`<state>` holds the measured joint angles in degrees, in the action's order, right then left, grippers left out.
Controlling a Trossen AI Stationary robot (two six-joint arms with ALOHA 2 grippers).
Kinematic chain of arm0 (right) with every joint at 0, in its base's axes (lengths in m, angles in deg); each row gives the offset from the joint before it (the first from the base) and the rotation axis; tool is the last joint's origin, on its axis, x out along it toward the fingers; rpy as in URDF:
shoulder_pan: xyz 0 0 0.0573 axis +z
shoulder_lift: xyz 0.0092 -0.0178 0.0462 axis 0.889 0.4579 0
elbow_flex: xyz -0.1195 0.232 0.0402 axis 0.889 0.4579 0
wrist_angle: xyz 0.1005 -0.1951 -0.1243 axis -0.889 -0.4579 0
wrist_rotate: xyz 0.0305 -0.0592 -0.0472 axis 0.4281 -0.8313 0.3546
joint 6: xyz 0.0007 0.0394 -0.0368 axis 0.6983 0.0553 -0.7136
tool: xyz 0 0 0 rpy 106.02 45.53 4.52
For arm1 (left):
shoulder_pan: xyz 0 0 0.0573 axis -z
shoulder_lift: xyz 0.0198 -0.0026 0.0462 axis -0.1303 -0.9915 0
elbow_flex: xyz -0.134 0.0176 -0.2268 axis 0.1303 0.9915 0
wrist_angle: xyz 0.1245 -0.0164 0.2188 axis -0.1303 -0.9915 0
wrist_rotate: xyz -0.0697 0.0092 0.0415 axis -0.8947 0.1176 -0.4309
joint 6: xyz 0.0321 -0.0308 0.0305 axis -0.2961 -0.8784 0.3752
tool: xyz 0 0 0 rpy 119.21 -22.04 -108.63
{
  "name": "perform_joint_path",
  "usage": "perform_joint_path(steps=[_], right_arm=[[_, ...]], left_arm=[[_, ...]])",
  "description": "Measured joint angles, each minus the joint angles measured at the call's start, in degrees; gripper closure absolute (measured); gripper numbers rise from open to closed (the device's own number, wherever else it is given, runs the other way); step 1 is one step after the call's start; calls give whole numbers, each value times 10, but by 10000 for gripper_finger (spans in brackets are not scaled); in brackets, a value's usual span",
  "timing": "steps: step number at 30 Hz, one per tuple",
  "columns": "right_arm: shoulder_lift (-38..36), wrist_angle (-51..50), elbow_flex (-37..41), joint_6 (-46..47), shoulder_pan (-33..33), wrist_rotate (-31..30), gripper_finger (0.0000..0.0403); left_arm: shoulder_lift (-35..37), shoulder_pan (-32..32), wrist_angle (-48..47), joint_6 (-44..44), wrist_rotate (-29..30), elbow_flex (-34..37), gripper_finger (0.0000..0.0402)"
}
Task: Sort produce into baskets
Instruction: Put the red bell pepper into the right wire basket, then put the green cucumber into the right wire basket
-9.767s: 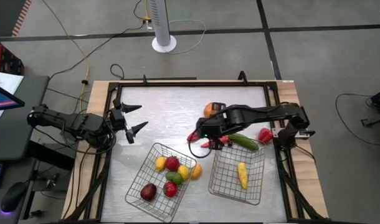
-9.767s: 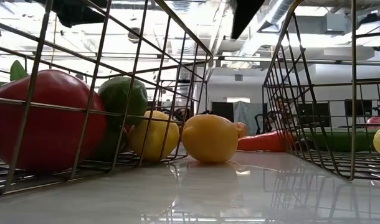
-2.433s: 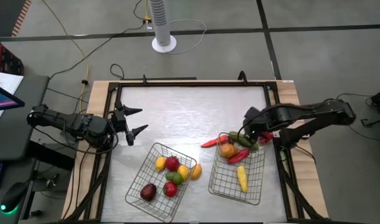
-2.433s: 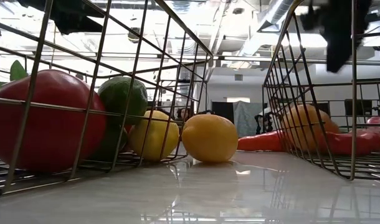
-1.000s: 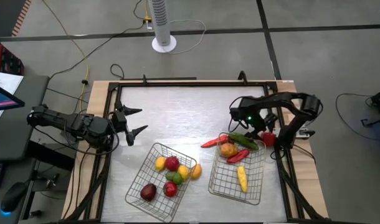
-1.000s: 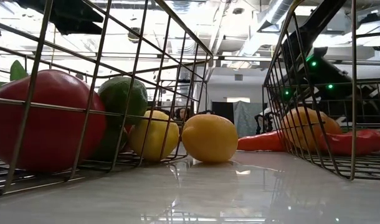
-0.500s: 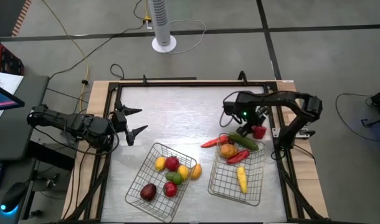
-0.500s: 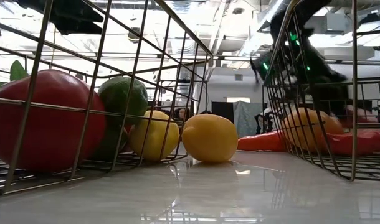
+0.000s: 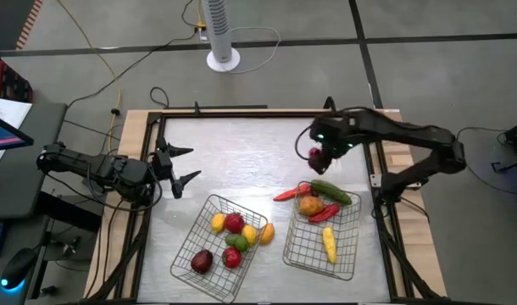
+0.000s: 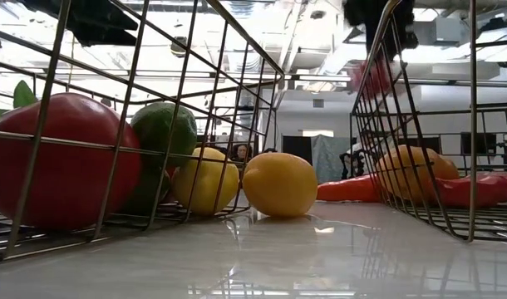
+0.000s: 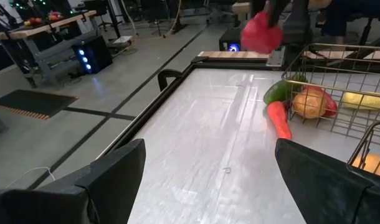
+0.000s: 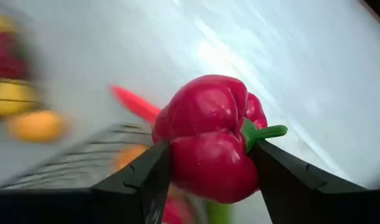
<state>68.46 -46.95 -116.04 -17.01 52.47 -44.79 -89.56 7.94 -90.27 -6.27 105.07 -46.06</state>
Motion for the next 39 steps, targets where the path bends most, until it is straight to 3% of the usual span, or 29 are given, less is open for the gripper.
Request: perform_joint_path(steps=[7,12,16,23,28,31,34,39], right_arm=[[-39,33,0,53,129,1,155],[-21,28,3,101,209,-29,140],[8,26,3,111,235,-33,130],[57,-1,3,112,223,-27,92],[67,-75,3,115,210,-14,46],[55,-131,3,127,198,-43,26],[43,-171,3,135,172,-90,22],[49,-162,24,123,94,-112,36]], left_arm=[[0,0,0,-1,0,0,56],[0,0,0,-1,0,0,56],[0,0,1,-5,0,0,56],[0,0,7,-7,-8,0,56],[0,0,1,-7,-14,0,56],[0,0,0,-5,-14,0,56],[0,0,4,-5,-14,0,56],[0,0,16,-5,-14,0,56]])
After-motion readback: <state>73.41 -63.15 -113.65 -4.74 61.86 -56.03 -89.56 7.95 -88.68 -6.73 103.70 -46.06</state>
